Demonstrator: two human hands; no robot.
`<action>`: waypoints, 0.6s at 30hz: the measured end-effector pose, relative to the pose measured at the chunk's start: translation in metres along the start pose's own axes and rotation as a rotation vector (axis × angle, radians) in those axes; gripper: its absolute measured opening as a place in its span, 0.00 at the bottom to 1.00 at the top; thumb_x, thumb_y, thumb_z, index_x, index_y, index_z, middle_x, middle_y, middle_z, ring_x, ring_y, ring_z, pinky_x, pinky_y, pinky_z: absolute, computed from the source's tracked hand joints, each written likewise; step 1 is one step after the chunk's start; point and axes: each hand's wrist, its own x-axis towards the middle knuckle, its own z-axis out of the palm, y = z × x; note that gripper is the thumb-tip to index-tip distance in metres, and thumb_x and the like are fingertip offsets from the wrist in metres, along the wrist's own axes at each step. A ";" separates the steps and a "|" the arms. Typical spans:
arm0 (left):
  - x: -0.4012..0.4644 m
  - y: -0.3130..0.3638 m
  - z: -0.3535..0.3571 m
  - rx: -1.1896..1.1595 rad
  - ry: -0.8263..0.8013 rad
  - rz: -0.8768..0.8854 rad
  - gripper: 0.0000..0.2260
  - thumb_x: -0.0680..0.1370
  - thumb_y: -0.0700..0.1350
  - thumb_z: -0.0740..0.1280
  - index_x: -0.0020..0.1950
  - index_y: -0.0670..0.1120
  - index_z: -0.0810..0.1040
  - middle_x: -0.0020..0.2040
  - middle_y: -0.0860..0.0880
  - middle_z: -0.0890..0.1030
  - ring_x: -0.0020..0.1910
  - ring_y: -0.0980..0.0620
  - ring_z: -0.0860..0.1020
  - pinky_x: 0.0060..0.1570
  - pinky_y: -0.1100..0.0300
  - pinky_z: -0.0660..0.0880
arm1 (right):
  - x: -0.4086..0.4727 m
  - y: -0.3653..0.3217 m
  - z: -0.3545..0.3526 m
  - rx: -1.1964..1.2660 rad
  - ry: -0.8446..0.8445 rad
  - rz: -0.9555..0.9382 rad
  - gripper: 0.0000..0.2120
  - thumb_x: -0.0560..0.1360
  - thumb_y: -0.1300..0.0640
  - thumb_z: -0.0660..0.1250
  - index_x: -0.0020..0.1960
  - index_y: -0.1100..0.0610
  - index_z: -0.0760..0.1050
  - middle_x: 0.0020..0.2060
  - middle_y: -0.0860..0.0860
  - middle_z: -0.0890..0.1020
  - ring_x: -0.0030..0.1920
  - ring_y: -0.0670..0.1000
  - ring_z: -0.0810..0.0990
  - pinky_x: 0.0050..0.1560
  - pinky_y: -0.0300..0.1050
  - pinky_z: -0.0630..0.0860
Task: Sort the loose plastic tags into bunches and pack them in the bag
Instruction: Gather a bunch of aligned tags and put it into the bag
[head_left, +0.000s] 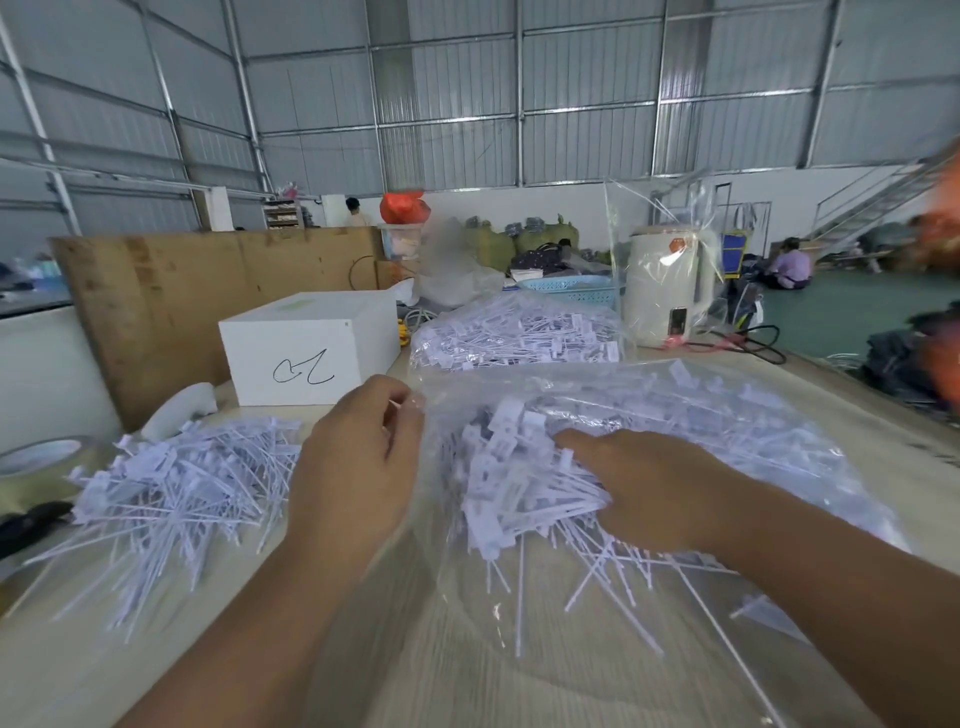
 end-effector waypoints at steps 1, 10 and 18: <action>-0.001 0.001 0.000 -0.043 0.015 0.000 0.15 0.80 0.59 0.55 0.40 0.52 0.72 0.30 0.53 0.73 0.32 0.56 0.73 0.31 0.56 0.69 | 0.003 -0.001 -0.002 -0.006 -0.018 -0.019 0.35 0.74 0.58 0.64 0.75 0.43 0.53 0.36 0.42 0.65 0.35 0.44 0.69 0.31 0.40 0.63; -0.010 0.016 0.006 -0.308 0.011 0.080 0.19 0.82 0.57 0.52 0.39 0.50 0.74 0.32 0.60 0.76 0.31 0.60 0.75 0.32 0.68 0.68 | 0.041 -0.019 0.002 -0.055 0.055 0.192 0.30 0.73 0.59 0.63 0.72 0.49 0.56 0.54 0.51 0.78 0.52 0.57 0.79 0.36 0.44 0.70; -0.005 0.005 0.006 -0.330 -0.028 -0.022 0.16 0.80 0.55 0.56 0.37 0.51 0.74 0.27 0.57 0.73 0.26 0.51 0.72 0.29 0.62 0.67 | 0.072 -0.017 -0.021 0.523 -0.184 0.294 0.38 0.67 0.60 0.68 0.75 0.55 0.60 0.56 0.55 0.74 0.40 0.51 0.73 0.30 0.38 0.64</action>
